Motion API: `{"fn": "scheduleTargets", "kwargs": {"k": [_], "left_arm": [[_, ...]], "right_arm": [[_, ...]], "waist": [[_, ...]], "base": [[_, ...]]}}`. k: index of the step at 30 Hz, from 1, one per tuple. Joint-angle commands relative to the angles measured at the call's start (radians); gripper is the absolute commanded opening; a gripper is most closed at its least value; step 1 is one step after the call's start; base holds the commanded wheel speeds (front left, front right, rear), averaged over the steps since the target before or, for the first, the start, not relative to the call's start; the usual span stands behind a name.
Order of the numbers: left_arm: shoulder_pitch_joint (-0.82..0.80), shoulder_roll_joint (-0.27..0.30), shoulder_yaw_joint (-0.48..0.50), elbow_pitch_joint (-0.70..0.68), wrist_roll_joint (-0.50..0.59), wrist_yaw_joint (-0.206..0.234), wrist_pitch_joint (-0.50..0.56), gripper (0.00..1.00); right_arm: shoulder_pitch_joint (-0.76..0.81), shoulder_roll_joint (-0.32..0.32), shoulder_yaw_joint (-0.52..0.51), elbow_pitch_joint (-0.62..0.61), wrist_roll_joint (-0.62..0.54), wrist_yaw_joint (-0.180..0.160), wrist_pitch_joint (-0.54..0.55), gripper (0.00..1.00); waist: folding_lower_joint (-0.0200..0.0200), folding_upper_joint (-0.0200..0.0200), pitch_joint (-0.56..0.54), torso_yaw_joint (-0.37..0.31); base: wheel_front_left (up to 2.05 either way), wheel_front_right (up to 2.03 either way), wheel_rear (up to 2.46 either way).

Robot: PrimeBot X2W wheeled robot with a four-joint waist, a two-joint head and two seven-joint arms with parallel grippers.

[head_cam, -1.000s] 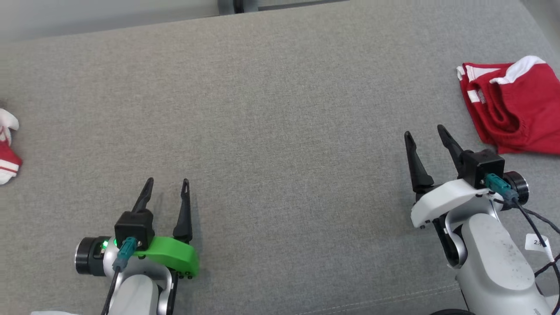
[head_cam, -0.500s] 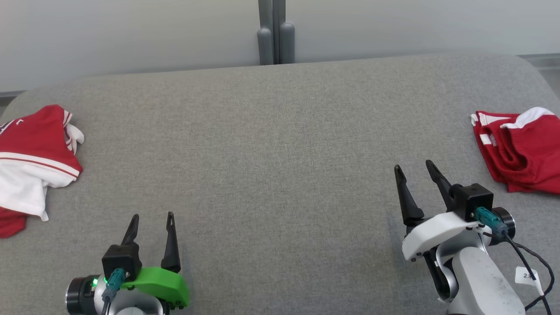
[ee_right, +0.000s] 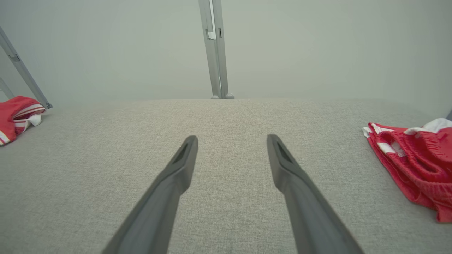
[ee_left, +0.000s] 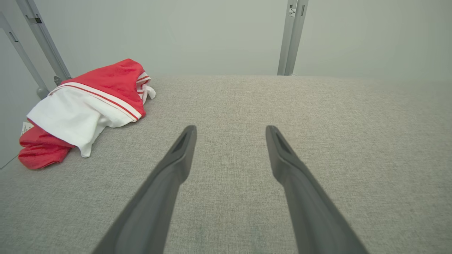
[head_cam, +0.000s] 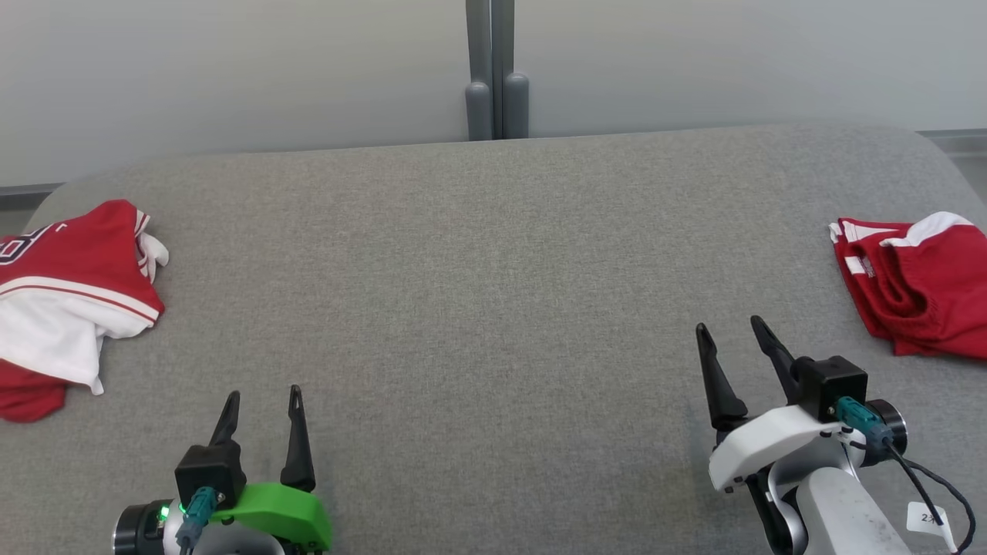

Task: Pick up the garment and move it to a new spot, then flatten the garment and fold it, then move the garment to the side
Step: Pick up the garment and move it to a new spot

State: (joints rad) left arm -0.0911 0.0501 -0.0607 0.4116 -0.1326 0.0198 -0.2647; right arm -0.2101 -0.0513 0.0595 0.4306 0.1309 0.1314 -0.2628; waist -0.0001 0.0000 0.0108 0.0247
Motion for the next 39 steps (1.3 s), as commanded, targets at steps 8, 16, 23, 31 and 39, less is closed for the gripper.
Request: {"fn": "scheduleTargets", "kwargs": {"k": [8, 16, 23, 31, 39], "left_arm": [[-0.01, 0.002, 0.013, 0.003, -0.024, 0.017, 0.001, 1.0], [-0.006, 0.002, 0.041, 0.01, -0.019, 0.021, 0.001, 1.0], [0.018, 0.001, 0.071, 0.014, -0.038, 0.031, 0.001, 1.0], [0.056, 0.001, 0.107, 0.011, -0.053, 0.032, 0.001, 1.0], [0.005, 0.002, 0.101, 0.041, -0.102, 0.005, 0.001, 1.0]], "right_arm": [[0.014, 0.0, 0.04, -0.016, 0.019, -0.001, -0.003, 1.0], [-0.01, -0.001, 0.089, -0.003, 0.029, -0.001, -0.003, 1.0], [-0.03, -0.001, 0.126, 0.015, 0.033, -0.001, -0.003, 1.0], [-0.043, -0.002, 0.156, 0.035, 0.033, -0.001, -0.003, 1.0], [-0.051, -0.014, 0.153, 0.054, 0.028, -0.001, -0.003, 1.0]], "waist": [[0.0001, 0.0, 0.031, 0.106], [0.0001, 0.0, 0.057, 0.262], [0.0001, 0.0, 0.075, 0.414], [0.0001, 0.0, 0.074, 0.483], [0.0001, 0.0, 0.105, 0.434]], "base": [[0.0, 0.0, 0.0], [0.0, 0.0, 0.0], [0.0, 0.0, 0.0], [0.0, 0.0, 0.0], [0.0, 0.0, 0.0]]}}
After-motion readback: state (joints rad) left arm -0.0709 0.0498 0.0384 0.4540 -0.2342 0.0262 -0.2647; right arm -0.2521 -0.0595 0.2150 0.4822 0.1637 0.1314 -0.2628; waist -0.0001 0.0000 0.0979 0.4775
